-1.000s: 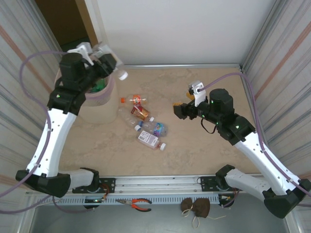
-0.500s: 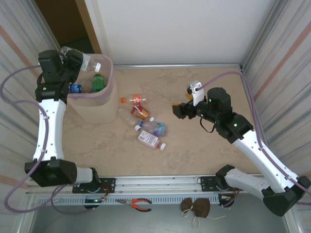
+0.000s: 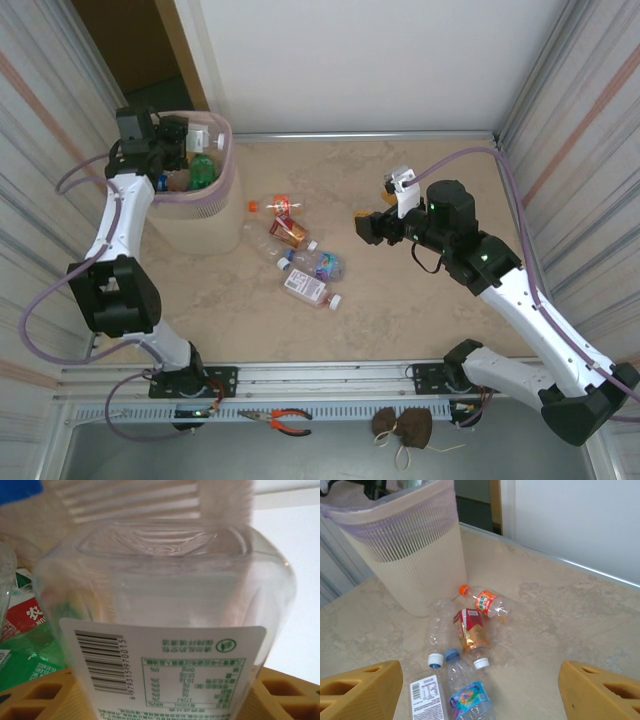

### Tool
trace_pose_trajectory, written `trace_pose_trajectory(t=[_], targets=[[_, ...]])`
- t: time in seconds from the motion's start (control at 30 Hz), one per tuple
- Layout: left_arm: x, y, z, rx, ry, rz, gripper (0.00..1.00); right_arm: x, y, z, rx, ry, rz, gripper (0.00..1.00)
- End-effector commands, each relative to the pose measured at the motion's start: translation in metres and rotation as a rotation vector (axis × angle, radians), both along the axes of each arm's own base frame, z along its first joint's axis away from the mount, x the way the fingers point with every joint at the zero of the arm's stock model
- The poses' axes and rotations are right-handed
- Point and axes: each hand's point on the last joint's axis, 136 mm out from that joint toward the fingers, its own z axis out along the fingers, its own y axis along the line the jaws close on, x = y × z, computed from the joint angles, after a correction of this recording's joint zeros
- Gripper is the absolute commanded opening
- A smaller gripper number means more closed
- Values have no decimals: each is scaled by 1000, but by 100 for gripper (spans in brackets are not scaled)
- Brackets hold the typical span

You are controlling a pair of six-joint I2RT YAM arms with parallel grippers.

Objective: Put the plastic bottles in the bin

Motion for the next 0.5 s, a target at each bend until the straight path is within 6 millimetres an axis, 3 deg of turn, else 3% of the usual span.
trace_pose_trajectory(t=[0.0,0.2,0.47], targets=[[1,-5,9,-69,-40,-8,63,-2,2,8,3,-18,8,80],[-15,-4,27,-52,-65,4,82,-2,3,9,7,-22,12,80],[-39,-2,60,-9,-126,9,85,-3,4,12,12,-25,19,80]])
